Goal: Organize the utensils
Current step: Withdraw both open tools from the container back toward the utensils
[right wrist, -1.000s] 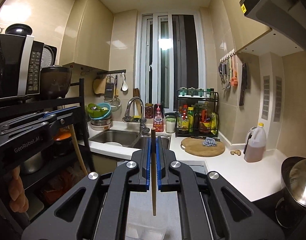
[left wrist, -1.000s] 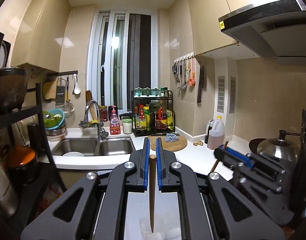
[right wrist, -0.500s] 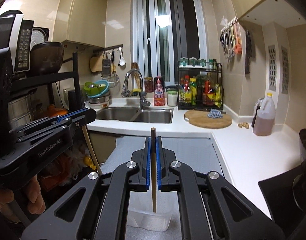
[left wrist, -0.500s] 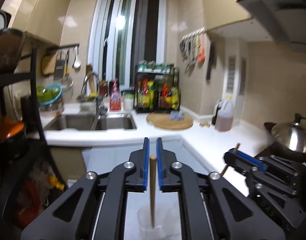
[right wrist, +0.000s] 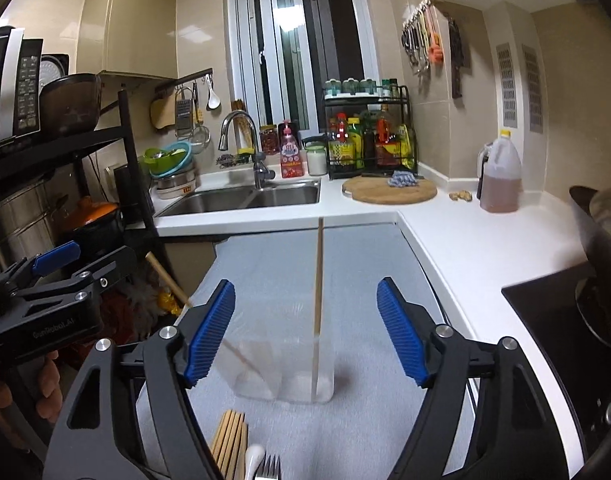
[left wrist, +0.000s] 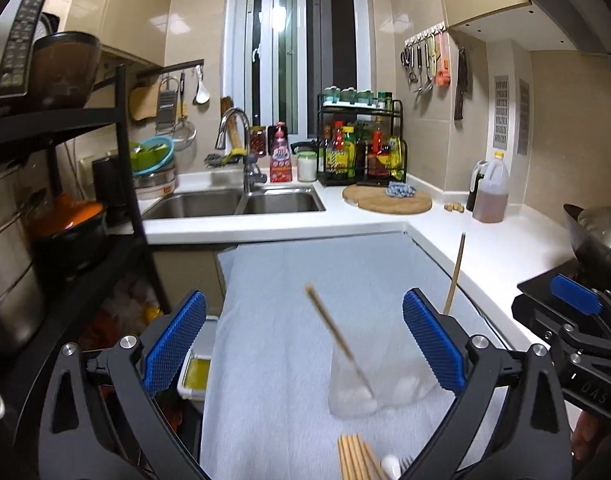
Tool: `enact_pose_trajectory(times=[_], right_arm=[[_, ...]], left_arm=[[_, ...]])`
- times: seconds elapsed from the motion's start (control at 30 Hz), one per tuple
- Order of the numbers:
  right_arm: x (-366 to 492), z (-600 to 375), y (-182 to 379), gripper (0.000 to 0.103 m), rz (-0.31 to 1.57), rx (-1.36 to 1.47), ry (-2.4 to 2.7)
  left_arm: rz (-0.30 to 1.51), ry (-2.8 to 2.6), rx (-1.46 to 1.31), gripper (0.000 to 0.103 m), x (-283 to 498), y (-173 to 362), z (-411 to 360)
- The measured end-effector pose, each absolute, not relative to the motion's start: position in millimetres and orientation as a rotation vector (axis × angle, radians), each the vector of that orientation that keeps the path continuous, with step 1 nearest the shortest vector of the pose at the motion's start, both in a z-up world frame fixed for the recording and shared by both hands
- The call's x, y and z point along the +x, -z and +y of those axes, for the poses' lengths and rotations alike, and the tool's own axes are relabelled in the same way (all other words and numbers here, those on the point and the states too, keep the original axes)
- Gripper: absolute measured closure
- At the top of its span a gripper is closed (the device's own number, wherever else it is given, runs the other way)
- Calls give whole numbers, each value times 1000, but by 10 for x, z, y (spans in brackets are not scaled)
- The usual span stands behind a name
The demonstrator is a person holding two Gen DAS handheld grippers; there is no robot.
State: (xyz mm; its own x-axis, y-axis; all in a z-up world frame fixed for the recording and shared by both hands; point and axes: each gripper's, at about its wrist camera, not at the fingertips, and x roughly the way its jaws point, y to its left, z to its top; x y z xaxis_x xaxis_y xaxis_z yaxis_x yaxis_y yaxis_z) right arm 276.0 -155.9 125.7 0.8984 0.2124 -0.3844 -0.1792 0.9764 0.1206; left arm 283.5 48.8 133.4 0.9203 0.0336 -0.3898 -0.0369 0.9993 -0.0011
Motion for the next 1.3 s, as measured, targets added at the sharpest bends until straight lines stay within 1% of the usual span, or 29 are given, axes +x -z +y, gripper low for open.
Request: enact_pose_trajectory(times=[0.13, 0.43, 0.67, 0.9, 1.3], right_arm=[[2382, -1539, -1209, 19, 392, 64, -203], [1685, -1467, -1047, 15, 417, 33, -234], [1171, -1468, -826, 15, 419, 21, -225], [799, -1511, -610, 15, 427, 8, -208], [526, -1633, -317, 15, 434, -14, -155]], left_arm=[[412, -51, -8, 8, 2561, -1301, 480], [411, -58, 27, 8, 1885, -1210, 376], [398, -81, 51, 8, 1445, -1064, 303], [409, -104, 83, 8, 1037, -801, 205], [463, -79, 47, 8, 715, -422, 83]])
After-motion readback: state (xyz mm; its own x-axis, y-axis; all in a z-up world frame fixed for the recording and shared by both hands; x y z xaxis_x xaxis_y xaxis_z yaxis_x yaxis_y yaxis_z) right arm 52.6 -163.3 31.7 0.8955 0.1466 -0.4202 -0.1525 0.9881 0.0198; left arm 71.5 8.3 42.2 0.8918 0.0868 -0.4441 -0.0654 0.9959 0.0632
